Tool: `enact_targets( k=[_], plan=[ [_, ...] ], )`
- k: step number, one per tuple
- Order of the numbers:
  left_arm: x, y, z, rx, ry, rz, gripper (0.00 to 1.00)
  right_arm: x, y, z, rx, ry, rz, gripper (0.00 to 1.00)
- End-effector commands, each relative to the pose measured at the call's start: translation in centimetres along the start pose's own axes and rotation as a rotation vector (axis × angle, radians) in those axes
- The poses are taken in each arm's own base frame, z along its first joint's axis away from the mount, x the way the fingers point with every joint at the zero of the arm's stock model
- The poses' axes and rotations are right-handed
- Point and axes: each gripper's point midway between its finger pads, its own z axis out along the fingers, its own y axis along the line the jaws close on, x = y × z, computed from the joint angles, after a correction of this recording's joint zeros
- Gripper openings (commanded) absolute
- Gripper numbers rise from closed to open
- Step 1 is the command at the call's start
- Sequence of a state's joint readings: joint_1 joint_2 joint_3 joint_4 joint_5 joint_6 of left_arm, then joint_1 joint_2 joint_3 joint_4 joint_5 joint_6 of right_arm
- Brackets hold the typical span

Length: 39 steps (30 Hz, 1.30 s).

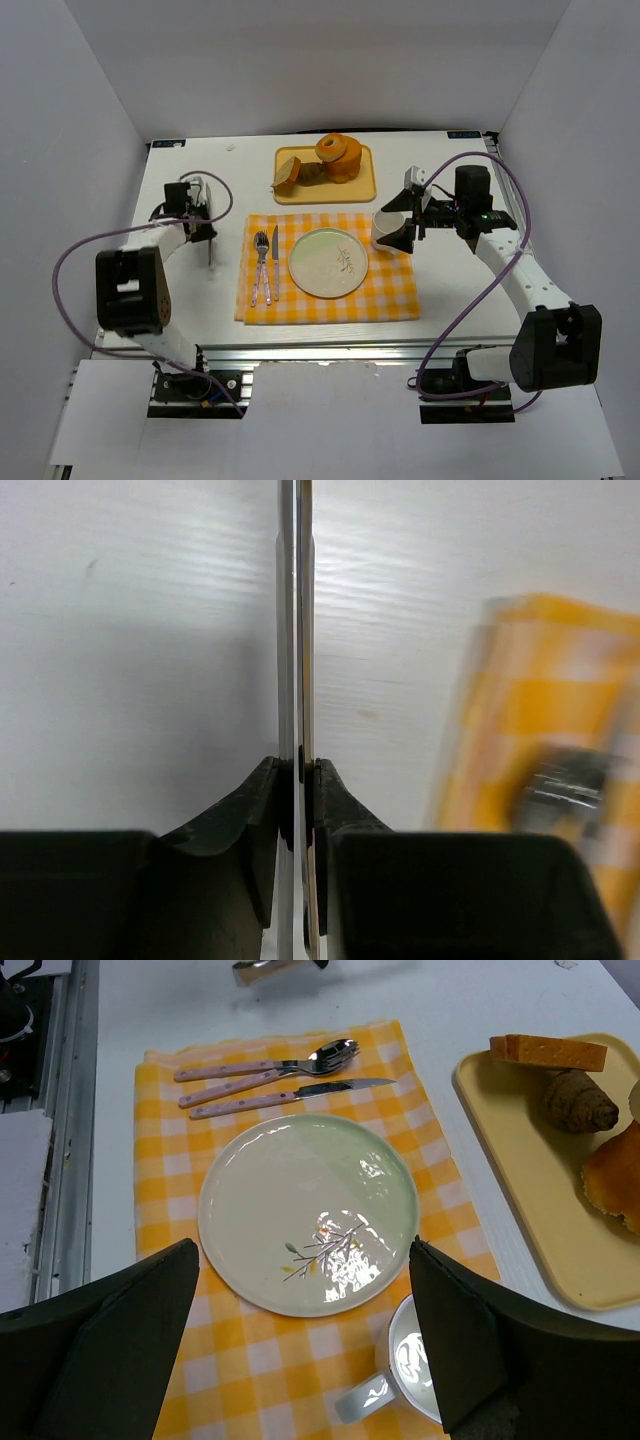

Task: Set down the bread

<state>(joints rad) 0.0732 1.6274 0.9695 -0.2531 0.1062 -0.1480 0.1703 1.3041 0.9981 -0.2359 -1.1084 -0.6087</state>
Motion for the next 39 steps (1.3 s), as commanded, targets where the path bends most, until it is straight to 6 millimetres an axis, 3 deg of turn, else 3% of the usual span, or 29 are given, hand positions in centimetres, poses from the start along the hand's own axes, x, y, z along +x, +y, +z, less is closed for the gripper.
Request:
enact_targets(
  k=[1, 2, 5, 11, 24, 39],
  plan=[
    [-7.1, -11.3, -8.0, 0.324, -0.273, -0.020, 0.32, -1.3, 0.0, -0.3, 0.011, -0.023, -0.032, 0.89],
    [-6.9, -13.1, -8.4, 0.358, -0.277, -0.025, 0.35, -1.3, 0.1, -0.3, 0.010, -0.024, -0.031, 0.89],
    [-7.0, -15.6, -8.7, 0.392, -0.291, -0.041, 0.40, -1.2, 0.1, -0.3, 0.011, -0.027, -0.029, 0.89],
    [-8.3, -18.4, -8.8, 0.398, -0.291, 0.006, 0.47, -1.4, 0.3, -0.6, 0.018, -0.031, -0.040, 0.89],
    [-9.2, -21.1, -6.6, 0.342, -0.229, 0.173, 0.56, -1.0, 0.7, -1.3, 0.042, -0.033, -0.042, 0.89],
    [-8.2, -20.8, -3.2, 0.131, -0.151, 0.379, 0.56, -0.6, 0.5, -1.4, 0.047, -0.039, -0.031, 0.89]
  ],
)
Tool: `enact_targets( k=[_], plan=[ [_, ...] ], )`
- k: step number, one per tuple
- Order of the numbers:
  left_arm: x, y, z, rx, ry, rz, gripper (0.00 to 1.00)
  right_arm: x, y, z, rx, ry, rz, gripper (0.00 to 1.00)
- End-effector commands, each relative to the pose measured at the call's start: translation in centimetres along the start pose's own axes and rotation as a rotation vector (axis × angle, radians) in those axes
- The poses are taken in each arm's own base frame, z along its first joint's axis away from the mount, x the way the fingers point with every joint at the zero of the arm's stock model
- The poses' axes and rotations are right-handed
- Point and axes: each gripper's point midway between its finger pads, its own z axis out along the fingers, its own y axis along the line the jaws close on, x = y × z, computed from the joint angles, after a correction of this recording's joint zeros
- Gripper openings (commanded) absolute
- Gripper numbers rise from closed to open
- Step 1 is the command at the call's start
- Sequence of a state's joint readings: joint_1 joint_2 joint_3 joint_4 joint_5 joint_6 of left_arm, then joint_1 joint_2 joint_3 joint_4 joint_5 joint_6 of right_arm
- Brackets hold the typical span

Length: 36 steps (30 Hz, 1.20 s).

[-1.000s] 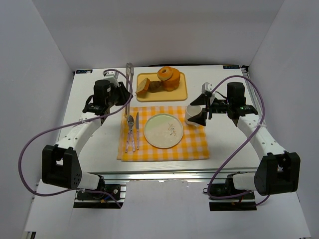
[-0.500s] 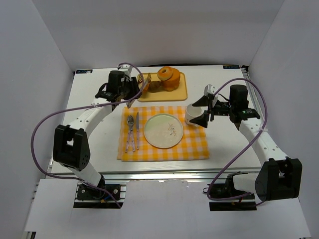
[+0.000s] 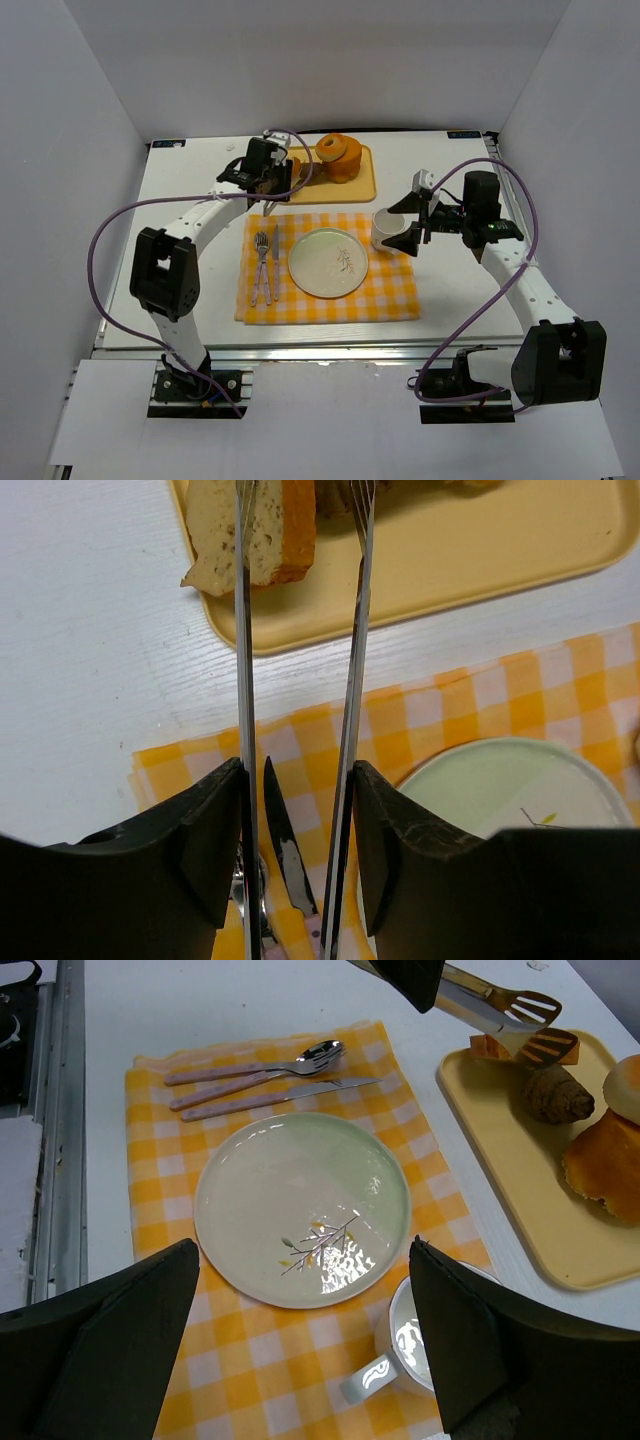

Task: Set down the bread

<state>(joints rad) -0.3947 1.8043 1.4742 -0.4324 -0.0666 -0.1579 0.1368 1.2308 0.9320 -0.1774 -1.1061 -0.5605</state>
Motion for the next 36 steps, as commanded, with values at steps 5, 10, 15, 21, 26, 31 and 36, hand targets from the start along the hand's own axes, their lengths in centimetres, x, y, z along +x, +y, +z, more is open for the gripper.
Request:
enact_targets(
  k=[5, 10, 15, 21, 26, 31, 36],
  plan=[
    [-0.9, 0.3, -0.8, -0.071, 0.008, 0.099, 0.56, -0.5, 0.1, -0.2, -0.003, -0.026, -0.021, 0.89],
    [-0.7, 0.8, -0.8, -0.110, 0.021, 0.133, 0.56, -0.5, 0.0, -0.2, -0.004, -0.028, -0.016, 0.89],
    [-0.4, 0.9, -0.7, -0.136, 0.035, 0.165, 0.54, -0.6, -0.1, -0.2, -0.007, -0.032, -0.012, 0.89],
    [-0.7, 0.7, -0.8, -0.136, 0.026, 0.167, 0.42, -0.6, -0.1, -0.2, -0.008, -0.033, -0.010, 0.89],
    [-2.0, 0.7, -1.7, -0.138, -0.003, 0.163, 0.18, -0.7, 0.0, -0.3, -0.006, -0.034, -0.010, 0.89],
    [-4.4, 0.6, -5.0, -0.135, -0.072, 0.144, 0.07, -0.9, 0.0, -0.4, -0.006, -0.035, -0.010, 0.89],
    [-3.6, -1.1, -8.4, -0.007, -0.085, 0.134, 0.05, -1.2, -0.1, -0.5, -0.003, -0.035, -0.013, 0.89]
  ],
)
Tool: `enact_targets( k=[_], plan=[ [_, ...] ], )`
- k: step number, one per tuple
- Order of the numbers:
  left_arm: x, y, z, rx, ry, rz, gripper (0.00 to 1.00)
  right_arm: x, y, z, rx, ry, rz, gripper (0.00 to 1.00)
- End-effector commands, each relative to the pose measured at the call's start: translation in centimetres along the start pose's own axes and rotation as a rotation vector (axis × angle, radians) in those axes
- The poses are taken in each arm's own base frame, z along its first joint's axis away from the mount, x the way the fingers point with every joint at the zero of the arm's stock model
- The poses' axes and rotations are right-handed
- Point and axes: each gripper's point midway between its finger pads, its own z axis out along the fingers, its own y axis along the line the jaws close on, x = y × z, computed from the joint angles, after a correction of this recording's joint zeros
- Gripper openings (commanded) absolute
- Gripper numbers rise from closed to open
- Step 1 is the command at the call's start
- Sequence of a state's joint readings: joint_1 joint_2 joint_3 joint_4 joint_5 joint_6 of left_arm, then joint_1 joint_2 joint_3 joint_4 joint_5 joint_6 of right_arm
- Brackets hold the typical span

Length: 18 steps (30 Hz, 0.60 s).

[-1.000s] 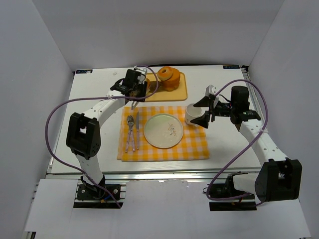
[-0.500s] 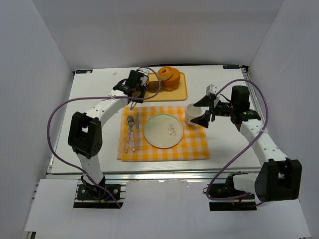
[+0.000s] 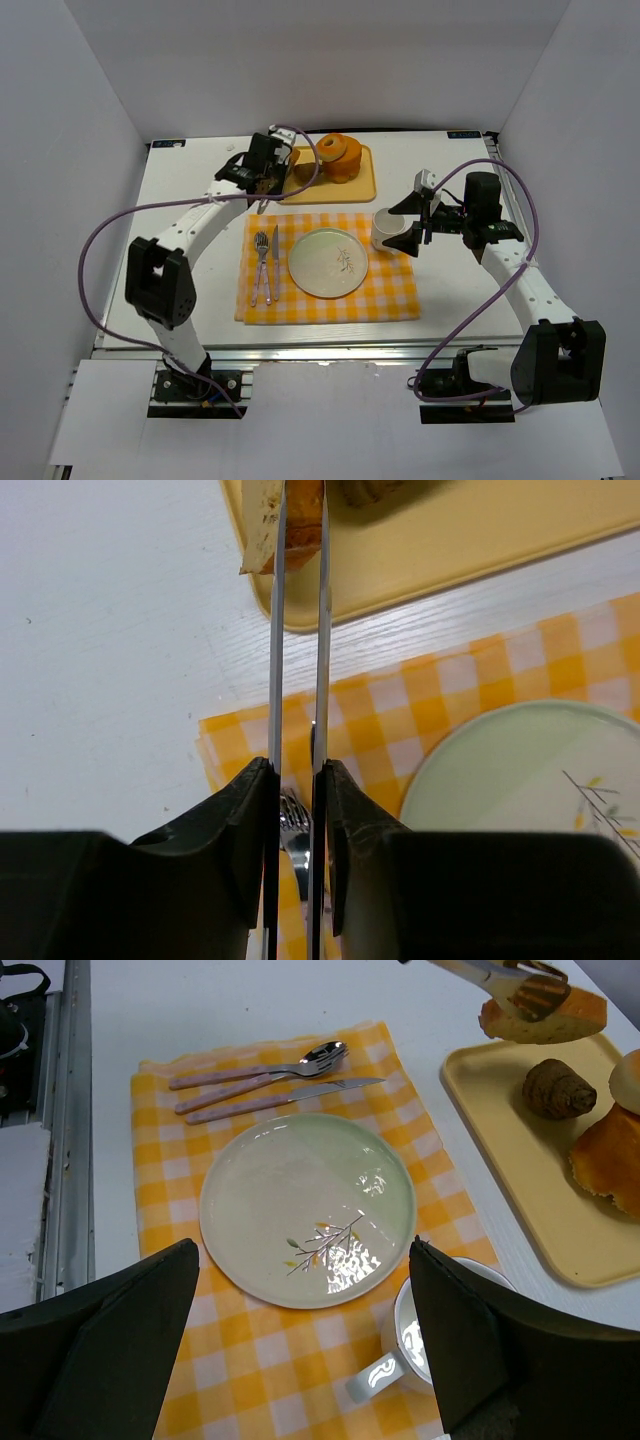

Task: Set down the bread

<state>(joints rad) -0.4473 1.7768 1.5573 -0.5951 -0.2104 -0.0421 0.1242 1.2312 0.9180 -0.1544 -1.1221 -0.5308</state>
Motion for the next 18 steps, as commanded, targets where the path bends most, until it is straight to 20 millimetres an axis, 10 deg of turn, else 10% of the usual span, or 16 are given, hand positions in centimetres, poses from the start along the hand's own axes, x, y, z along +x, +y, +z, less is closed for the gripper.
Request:
enact_targets(
  k=[1, 9, 18],
  plan=[
    [-2.6, -0.9, -6.6, 0.116, -0.133, -0.039, 0.05, -1.4, -0.1, -0.3, -0.003, -0.024, -0.038, 0.89],
    [4.3, -4.9, -13.6, 0.369, -0.096, -0.065, 0.00, -1.8, -0.3, -0.4, 0.001, -0.023, -0.042, 0.89],
    [12.3, -9.5, -16.1, 0.471, -0.011, -0.020, 0.00, -1.9, -0.3, -0.5, 0.001, -0.023, -0.044, 0.89]
  ],
)
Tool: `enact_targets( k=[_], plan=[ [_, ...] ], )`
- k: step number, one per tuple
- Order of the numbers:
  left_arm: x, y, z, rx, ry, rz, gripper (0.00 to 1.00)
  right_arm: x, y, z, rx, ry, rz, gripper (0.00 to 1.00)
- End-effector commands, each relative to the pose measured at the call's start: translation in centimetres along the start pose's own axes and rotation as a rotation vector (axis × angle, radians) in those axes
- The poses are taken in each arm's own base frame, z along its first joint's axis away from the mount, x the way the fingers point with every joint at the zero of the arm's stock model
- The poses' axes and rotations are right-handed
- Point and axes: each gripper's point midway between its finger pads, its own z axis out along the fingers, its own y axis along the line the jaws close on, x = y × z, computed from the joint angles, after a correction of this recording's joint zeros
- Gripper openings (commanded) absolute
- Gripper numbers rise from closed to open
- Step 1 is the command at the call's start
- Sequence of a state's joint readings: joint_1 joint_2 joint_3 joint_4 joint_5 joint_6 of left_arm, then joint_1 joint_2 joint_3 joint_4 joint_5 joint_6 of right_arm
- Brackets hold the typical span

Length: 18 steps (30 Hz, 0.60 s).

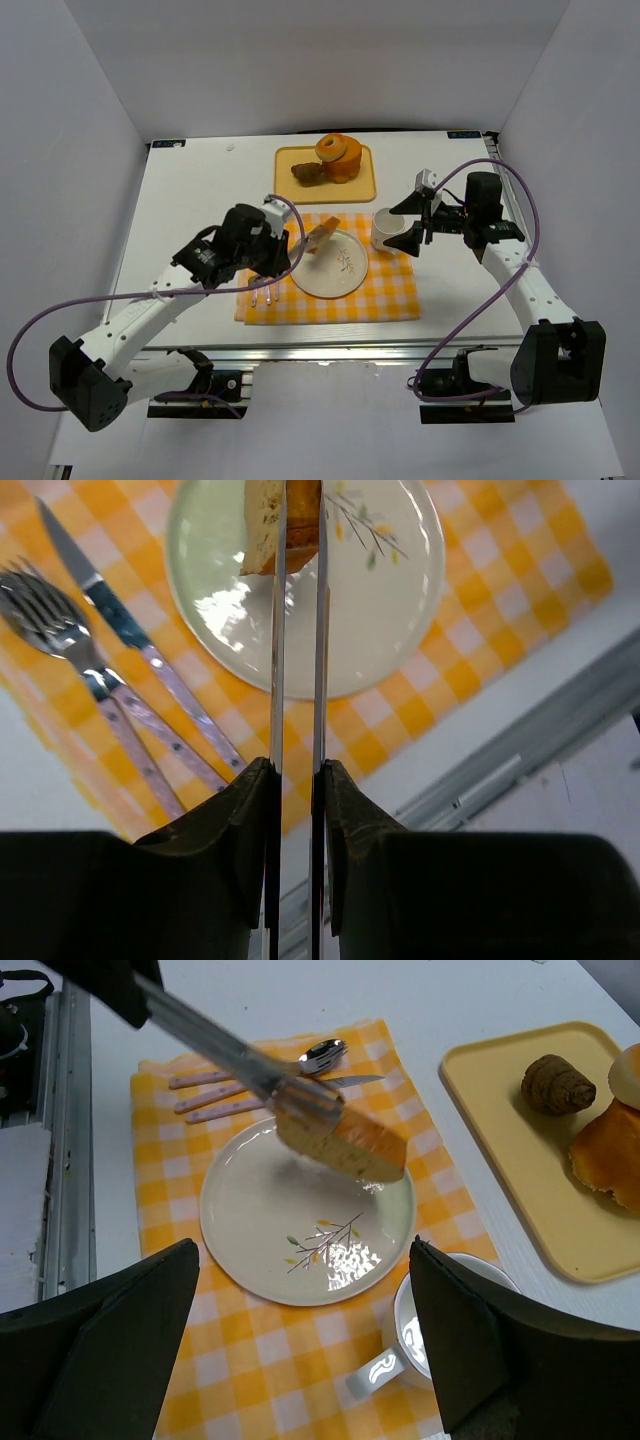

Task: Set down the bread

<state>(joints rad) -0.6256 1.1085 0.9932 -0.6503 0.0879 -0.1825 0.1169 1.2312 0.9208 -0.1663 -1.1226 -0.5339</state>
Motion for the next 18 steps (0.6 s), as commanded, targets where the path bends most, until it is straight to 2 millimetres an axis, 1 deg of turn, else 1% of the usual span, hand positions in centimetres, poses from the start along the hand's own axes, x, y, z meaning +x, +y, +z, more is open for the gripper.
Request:
enact_targets(
  k=[1, 2, 3, 5, 6, 8, 9, 11, 15, 18],
  plan=[
    [1.3, -2.1, -0.1, 0.036, 0.008, 0.007, 0.00, -2.0, -0.2, -0.4, -0.005, -0.026, -0.051, 0.89],
    [1.7, -2.1, 0.2, 0.028, 0.021, 0.014, 0.02, -2.1, -0.2, -0.4, -0.005, -0.026, -0.052, 0.89],
    [2.1, -2.1, 0.4, 0.014, 0.029, 0.020, 0.05, -2.1, -0.1, -0.4, -0.005, -0.027, -0.052, 0.90],
    [2.5, -2.6, 0.7, 0.019, 0.041, 0.036, 0.12, -2.1, 0.0, -0.5, 0.000, -0.024, -0.053, 0.89],
    [2.7, -2.9, 1.0, 0.023, 0.050, 0.040, 0.17, -2.1, 0.0, -0.5, 0.001, -0.023, -0.052, 0.89],
    [2.9, -3.3, 1.1, 0.032, 0.058, 0.041, 0.36, -2.1, 0.1, -0.6, 0.004, -0.022, -0.052, 0.89],
    [3.0, -3.5, 1.0, 0.035, 0.061, 0.043, 0.42, -2.1, 0.2, -0.7, 0.007, -0.021, -0.055, 0.89],
    [3.2, -3.7, 1.0, 0.043, 0.067, 0.053, 0.50, -2.0, 0.3, -0.7, 0.008, -0.020, -0.053, 0.89],
    [3.3, -4.3, 0.7, 0.070, 0.061, 0.056, 0.56, -1.9, 0.5, -0.9, 0.015, -0.019, -0.055, 0.89],
    [3.5, -4.6, 0.5, 0.088, 0.068, 0.062, 0.58, -1.9, 0.6, -1.0, 0.019, -0.020, -0.057, 0.89]
  ],
)
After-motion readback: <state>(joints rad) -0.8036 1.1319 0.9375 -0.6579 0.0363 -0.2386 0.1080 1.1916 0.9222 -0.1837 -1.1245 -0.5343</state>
